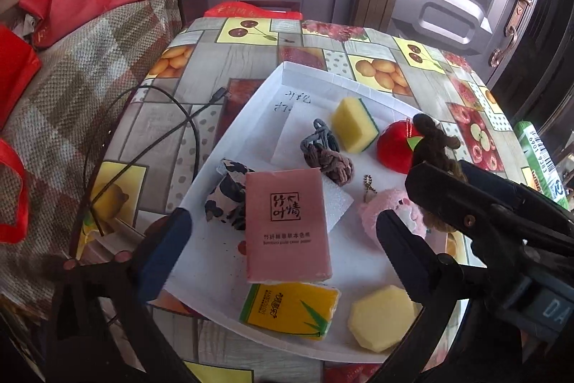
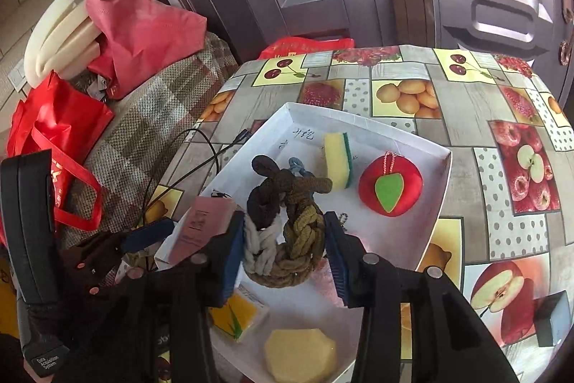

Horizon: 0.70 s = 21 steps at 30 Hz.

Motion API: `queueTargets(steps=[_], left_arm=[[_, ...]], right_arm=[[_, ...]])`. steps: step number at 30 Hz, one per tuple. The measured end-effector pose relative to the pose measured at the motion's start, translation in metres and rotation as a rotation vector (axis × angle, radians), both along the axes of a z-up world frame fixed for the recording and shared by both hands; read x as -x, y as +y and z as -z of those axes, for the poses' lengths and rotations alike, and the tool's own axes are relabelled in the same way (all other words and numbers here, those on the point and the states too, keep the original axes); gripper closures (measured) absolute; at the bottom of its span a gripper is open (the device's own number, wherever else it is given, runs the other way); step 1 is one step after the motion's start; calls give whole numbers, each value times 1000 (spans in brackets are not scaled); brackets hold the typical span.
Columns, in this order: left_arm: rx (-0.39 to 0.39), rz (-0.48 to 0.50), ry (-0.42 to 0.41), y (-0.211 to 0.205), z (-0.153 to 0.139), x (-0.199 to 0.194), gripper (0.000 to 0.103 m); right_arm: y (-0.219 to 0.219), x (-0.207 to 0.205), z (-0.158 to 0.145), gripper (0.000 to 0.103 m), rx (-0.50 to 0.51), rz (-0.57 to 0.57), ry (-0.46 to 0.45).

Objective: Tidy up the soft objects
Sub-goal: 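Lower the tissue pack and rope toy into the box and open both grippers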

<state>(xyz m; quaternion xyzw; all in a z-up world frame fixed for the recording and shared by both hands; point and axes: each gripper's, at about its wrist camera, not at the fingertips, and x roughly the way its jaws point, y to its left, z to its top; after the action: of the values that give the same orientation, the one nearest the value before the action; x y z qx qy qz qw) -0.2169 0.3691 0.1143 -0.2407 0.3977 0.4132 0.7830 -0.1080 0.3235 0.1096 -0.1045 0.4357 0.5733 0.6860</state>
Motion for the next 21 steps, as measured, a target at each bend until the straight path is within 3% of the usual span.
queueTargets(steps=[1, 4, 6, 13, 21], left_arm=[[1, -8, -1, 2, -1, 2, 0], [-21, 3, 2, 1, -5, 1, 0], [-38, 7, 10, -3, -6, -1, 0], [-78, -55, -3, -25, -16, 1, 0], [-246, -159, -187, -72, -82, 30, 0]], right_arm=[[-1, 0, -1, 14, -10, 12, 3], [-5, 2, -8, 11, -40, 24, -12], [-9, 2, -11, 0, -67, 33, -23], [-37, -8, -13, 0, -59, 72, -39], [-77, -21, -65, 0, -181, 71, -159]])
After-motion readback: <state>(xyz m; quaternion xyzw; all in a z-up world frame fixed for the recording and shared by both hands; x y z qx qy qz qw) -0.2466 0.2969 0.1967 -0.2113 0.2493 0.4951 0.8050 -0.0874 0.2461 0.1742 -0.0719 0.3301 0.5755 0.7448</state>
